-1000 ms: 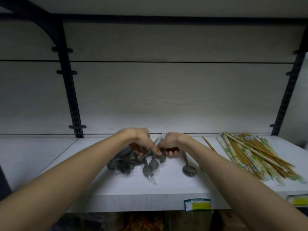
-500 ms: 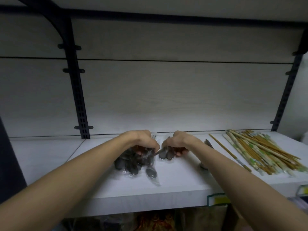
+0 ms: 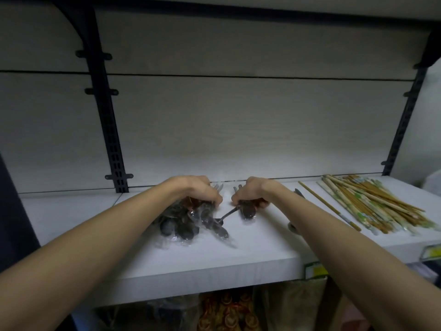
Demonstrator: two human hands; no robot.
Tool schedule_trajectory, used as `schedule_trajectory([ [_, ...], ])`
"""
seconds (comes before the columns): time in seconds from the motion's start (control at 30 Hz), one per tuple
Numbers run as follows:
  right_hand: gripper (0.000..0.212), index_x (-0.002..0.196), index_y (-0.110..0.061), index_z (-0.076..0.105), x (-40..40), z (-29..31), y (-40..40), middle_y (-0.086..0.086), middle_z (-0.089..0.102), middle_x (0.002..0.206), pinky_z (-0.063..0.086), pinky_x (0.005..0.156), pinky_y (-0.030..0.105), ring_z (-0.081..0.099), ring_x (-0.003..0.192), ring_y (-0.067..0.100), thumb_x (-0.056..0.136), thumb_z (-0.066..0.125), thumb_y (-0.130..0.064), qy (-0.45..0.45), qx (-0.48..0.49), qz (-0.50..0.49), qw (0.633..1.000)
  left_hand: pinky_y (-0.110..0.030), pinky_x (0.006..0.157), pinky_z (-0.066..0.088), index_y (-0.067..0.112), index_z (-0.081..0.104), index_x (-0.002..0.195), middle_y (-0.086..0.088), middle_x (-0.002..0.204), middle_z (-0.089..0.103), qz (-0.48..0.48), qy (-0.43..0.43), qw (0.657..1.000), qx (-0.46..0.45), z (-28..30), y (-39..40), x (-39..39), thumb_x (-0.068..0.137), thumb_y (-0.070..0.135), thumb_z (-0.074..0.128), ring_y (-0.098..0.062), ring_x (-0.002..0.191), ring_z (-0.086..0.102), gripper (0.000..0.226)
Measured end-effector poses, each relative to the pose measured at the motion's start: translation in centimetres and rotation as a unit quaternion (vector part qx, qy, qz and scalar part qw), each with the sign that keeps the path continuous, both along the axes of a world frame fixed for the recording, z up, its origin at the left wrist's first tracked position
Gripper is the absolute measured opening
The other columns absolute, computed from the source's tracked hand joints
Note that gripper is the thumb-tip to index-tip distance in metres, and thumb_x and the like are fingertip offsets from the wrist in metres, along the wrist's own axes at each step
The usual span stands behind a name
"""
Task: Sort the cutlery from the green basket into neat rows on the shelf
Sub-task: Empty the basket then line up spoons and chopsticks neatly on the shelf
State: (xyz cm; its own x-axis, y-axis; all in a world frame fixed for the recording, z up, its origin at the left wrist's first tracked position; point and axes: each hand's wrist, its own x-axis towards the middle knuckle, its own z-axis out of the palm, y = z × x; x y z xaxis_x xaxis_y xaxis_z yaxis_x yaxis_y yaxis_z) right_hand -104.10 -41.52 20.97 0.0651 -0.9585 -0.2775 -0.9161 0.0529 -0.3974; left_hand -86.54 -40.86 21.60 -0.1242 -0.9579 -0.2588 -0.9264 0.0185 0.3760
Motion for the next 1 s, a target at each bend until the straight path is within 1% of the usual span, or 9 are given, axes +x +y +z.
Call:
schedule_trajectory([
  [0.13,0.017,0.07,-0.012,0.057,-0.1,0.7,0.2,0.007,0.057,0.058,0.03,0.045,0.023,0.042,0.041,0.018,0.079,0.067,-0.023,-0.043,0.005,0.003,0.999,-0.035,0.076,0.058,0.009,0.07,0.097,-0.006,0.09,0.074,-0.003,-0.013,1.0,-0.013,0.0,0.1,1.1,0.073,0.038,0.074,-0.023,0.076,0.069,0.038],
  [0.27,0.02,0.084,-0.014,0.06,1.3,1.2,0.2,0.003,0.057,0.062,0.036,0.039,0.019,0.049,0.044,0.014,0.093,0.063,-0.032,-0.153,0.062,0.011,0.986,-0.036,0.073,0.06,0.007,0.073,0.095,-0.009,0.088,0.076,0.0,-0.013,1.0,-0.017,0.4,0.5,1.6,0.076,0.033,0.074,-0.023,0.068,0.068,0.032],
  [0.37,0.051,0.114,0.002,0.062,2.0,1.0,0.6,0.012,0.072,0.078,0.052,0.042,0.022,0.066,0.049,0.015,0.098,0.059,-0.047,-0.223,0.092,0.008,0.97,-0.03,0.065,0.056,0.009,0.07,0.091,-0.006,0.084,0.074,0.009,0.001,1.0,-0.028,0.5,0.7,2.0,0.082,0.034,0.07,-0.022,0.07,0.069,0.027],
  [0.43,0.06,0.119,0.008,0.061,1.7,1.0,1.0,0.019,0.075,0.095,0.054,0.046,0.023,0.071,0.056,0.019,0.1,0.054,-0.048,-0.239,0.1,0.024,0.966,-0.028,0.064,0.053,0.01,0.068,0.091,-0.007,0.087,0.072,0.023,0.018,0.999,-0.031,0.6,0.8,2.3,0.084,0.041,0.065,-0.022,0.074,0.069,0.032],
  [0.53,0.039,0.114,0.002,0.067,0.5,0.8,1.4,0.017,0.075,0.104,0.054,0.052,0.023,0.072,0.062,0.02,0.098,0.06,-0.033,-0.188,0.019,0.057,0.98,-0.037,0.084,0.057,0.014,0.069,0.101,-0.007,0.1,0.072,0.04,0.012,0.999,-0.019,0.2,0.9,2.6,0.066,0.075,0.063,-0.025,0.089,0.069,0.07],
  [0.6,0.031,0.108,-0.002,0.072,-0.4,0.4,1.1,0.018,0.075,0.105,0.055,0.057,0.025,0.072,0.073,0.023,0.087,0.067,-0.024,-0.122,-0.057,0.092,0.987,-0.038,0.085,0.055,0.014,0.068,0.103,-0.003,0.1,0.07,0.032,-0.025,0.999,-0.021,-0.2,1.1,2.1,0.054,0.089,0.064,-0.025,0.092,0.067,0.09],
  [0.73,0.04,0.09,-0.026,0.081,-1.8,-0.1,1.4,-0.006,0.077,0.095,0.056,0.087,0.03,0.07,0.098,0.017,0.06,0.082,-0.052,0.005,-0.064,0.168,0.984,-0.034,0.077,0.055,0.017,0.067,0.091,0.002,0.088,0.069,0.022,-0.088,0.994,-0.061,-1.0,1.1,0.7,0.051,0.084,0.073,-0.019,0.082,0.067,0.078],
  [0.9,0.024,0.085,-0.035,0.078,-3.0,-1.9,1.3,-0.012,0.074,0.095,0.048,0.102,0.031,0.065,0.101,0.009,0.069,0.082,-0.052,-0.04,-0.104,0.208,0.972,-0.034,0.079,0.059,0.015,0.066,0.096,-0.001,0.094,0.072,0.012,-0.09,0.996,-0.018,-0.1,0.7,0.6,0.055,0.066,0.08,-0.022,0.083,0.07,0.067],
  [1.0,0.02,0.088,-0.028,0.078,-3.0,-1.5,1.4,-0.012,0.072,0.087,0.051,0.098,0.031,0.065,0.093,0.011,0.077,0.08,-0.044,-0.024,-0.07,0.214,0.974,-0.033,0.078,0.059,0.014,0.067,0.097,-0.002,0.094,0.072,0.002,-0.096,0.995,-0.019,0.2,0.5,1.1,0.054,0.062,0.081,-0.023,0.083,0.071,0.066],
])
